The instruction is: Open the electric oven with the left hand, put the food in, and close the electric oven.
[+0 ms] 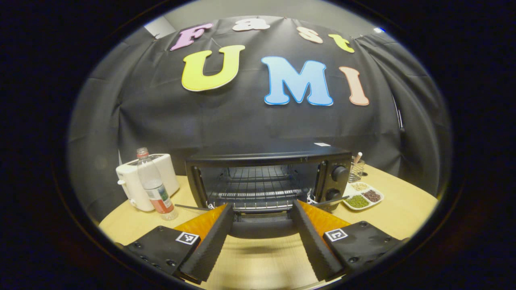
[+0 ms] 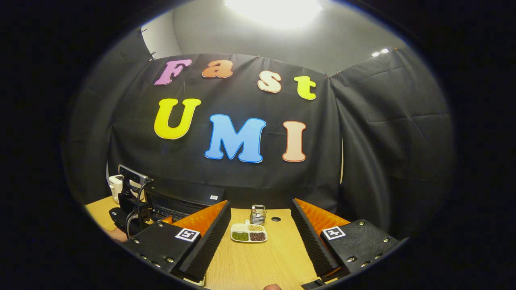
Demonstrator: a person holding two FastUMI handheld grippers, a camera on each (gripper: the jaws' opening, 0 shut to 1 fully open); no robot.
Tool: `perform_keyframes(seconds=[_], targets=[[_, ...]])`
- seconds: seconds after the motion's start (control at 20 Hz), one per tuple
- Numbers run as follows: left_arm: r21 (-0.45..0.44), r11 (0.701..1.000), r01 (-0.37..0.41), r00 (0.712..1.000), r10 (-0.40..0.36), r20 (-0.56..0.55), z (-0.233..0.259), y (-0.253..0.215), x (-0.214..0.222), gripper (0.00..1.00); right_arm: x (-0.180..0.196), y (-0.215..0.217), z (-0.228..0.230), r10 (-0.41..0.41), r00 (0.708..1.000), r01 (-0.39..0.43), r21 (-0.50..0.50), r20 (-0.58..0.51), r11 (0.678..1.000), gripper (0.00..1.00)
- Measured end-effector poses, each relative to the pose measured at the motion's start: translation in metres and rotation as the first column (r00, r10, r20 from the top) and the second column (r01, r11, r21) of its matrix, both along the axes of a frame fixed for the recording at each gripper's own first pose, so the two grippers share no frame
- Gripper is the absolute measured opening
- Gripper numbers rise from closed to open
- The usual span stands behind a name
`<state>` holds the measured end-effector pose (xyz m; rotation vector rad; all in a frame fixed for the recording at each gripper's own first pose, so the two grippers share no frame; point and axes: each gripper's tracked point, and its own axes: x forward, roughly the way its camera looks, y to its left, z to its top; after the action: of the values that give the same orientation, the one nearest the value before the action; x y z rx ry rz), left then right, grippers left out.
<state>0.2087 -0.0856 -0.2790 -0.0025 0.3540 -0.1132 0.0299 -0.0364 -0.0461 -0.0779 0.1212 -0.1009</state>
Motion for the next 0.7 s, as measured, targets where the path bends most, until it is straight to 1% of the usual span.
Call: perform_keyframes(seconds=[0.15,0.35,0.45,0.5,0.55,0.6,0.7], targets=[[-0.010,1.000,-0.009,0.999,0.008,-0.044,-0.014,-0.001,-0.014,1.00,-0.008,0.000,-0.010,0.011,0.999,-0.010,0.033,-0.040,0.999,0.95],[0.009,1.000,-0.010,0.995,0.010,-0.094,-0.037,-0.003,-0.033,1.00,-0.022,-0.007,-0.020,0.012,0.997,-0.007,0.065,-0.071,0.998,0.95],[0.025,0.999,-0.033,0.990,0.036,-0.134,-0.052,0.001,-0.043,1.00,-0.029,-0.010,-0.030,0.018,0.995,-0.010,0.078,-0.096,0.997,0.95],[0.028,0.999,-0.041,0.987,0.045,-0.156,-0.059,0.003,-0.049,0.98,-0.032,-0.011,-0.033,0.019,0.994,-0.010,0.081,-0.106,0.997,0.95],[0.030,0.998,-0.047,0.982,0.051,-0.181,-0.064,0.005,-0.056,1.00,-0.034,-0.013,-0.036,0.015,0.994,-0.006,0.085,-0.112,0.996,0.95],[0.031,0.998,-0.050,0.980,0.055,-0.192,-0.066,0.006,-0.062,0.98,-0.035,-0.013,-0.041,0.018,0.993,-0.006,0.092,-0.121,0.996,0.95],[0.033,0.998,-0.056,0.982,0.061,-0.181,-0.058,0.009,-0.066,0.98,-0.037,-0.007,-0.054,0.038,0.988,-0.022,0.105,-0.151,0.994,0.95]])
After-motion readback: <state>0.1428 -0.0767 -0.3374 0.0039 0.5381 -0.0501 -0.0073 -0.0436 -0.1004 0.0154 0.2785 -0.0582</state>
